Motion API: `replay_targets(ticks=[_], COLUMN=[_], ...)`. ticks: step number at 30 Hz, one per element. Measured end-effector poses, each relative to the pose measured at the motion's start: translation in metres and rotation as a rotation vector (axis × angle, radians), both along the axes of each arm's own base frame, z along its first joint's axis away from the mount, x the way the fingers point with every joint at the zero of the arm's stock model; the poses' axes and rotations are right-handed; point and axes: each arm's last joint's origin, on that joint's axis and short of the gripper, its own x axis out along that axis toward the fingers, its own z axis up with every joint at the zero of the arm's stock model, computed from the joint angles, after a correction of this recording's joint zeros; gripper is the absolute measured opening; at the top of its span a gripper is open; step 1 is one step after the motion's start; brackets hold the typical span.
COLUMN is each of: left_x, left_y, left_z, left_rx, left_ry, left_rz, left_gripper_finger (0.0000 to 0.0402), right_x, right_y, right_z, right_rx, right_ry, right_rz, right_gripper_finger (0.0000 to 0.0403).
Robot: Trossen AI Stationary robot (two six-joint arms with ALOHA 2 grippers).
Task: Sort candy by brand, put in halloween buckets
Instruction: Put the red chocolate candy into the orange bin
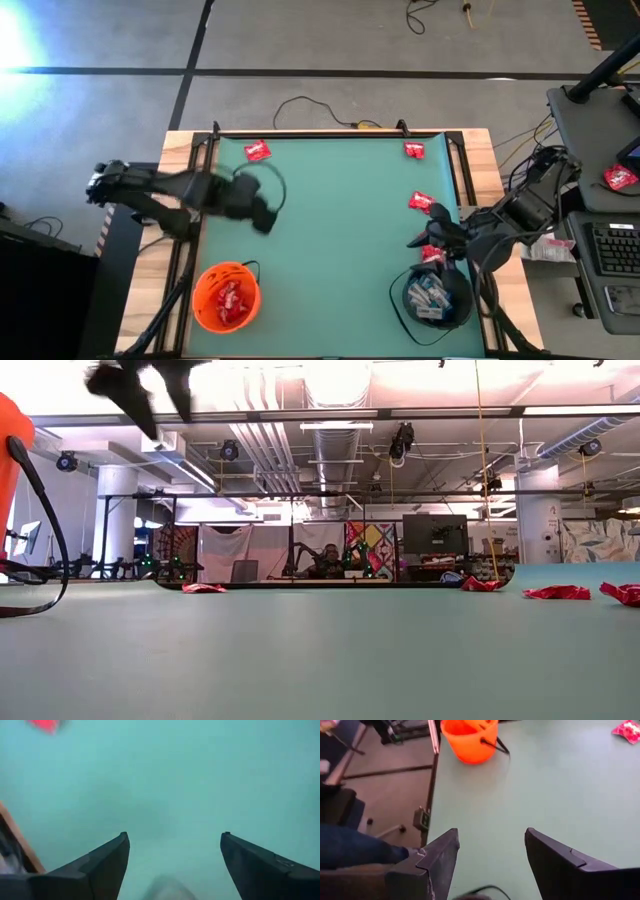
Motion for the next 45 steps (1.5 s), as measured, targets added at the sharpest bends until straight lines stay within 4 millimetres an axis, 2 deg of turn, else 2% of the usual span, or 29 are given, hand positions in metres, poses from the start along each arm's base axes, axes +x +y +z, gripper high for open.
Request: replay_targets(ticks=[4,8,12,18,21,24,27,30,33,35,40,45], left_x=[0.014,0.01,0.003,-0.014,-0.024,-0.026,-0.012,-0.002,-0.001,0.0,0.003,0.007], left_y=[0.058,0.114,0.151,0.199,0.211,0.212,0.199,0.193,0.203,0.215,0.232,0.245], left_z=[-0.029,-0.064,-0.095,-0.133,-0.149,-0.16,-0.166,-0.172,-0.182,-0.19,-0.218,-0.229], left_rx=[0.07,0.117,0.188,0.239,0.212,0.162,0.129,0.252,0.388,0.416,0.367,0.375], left_ry=[-0.015,-0.066,-0.142,-0.171,-0.12,-0.135,-0.182,-0.198,-0.147,-0.117,-0.09,-0.063], left_rz=[0.093,0.359,0.557,0.809,0.904,1.003,1.047,1.068,1.062,1.025,1.045,1.067], left_gripper_finger=[0.0292,0.0292,0.0292,0.0296,0.0296,0.0296,0.0296,0.0296,0.0296,0.0296,0.0296,0.0295], right_x=[0.003,0.007,0.013,0.028,0.035,0.042,0.046,0.05,0.052,0.054,0.06,0.068], right_y=[-0.002,-0.001,-0.002,-0.025,-0.039,-0.052,-0.06,-0.067,-0.07,-0.071,-0.075,-0.075], right_z=[0.001,0.006,0.013,0.01,0.009,0.009,0.007,0.006,0.005,0.005,0.0,-0.006], right_rx=[0.009,0.06,0.074,0.058,0.053,0.046,0.04,0.037,0.035,0.04,0.12,0.171], right_ry=[-0.013,-0.061,-0.138,-0.137,-0.138,-0.138,-0.133,-0.129,-0.125,-0.121,-0.079,-0.041], right_rz=[-0.02,-0.027,-0.02,-0.145,-0.21,-0.273,-0.309,-0.338,-0.354,-0.363,-0.371,-0.385], right_gripper_finger=[0.0219,0.0219,0.0219,0.0237,0.0253,0.0269,0.028,0.0289,0.0296,0.03,0.0308,0.0311])
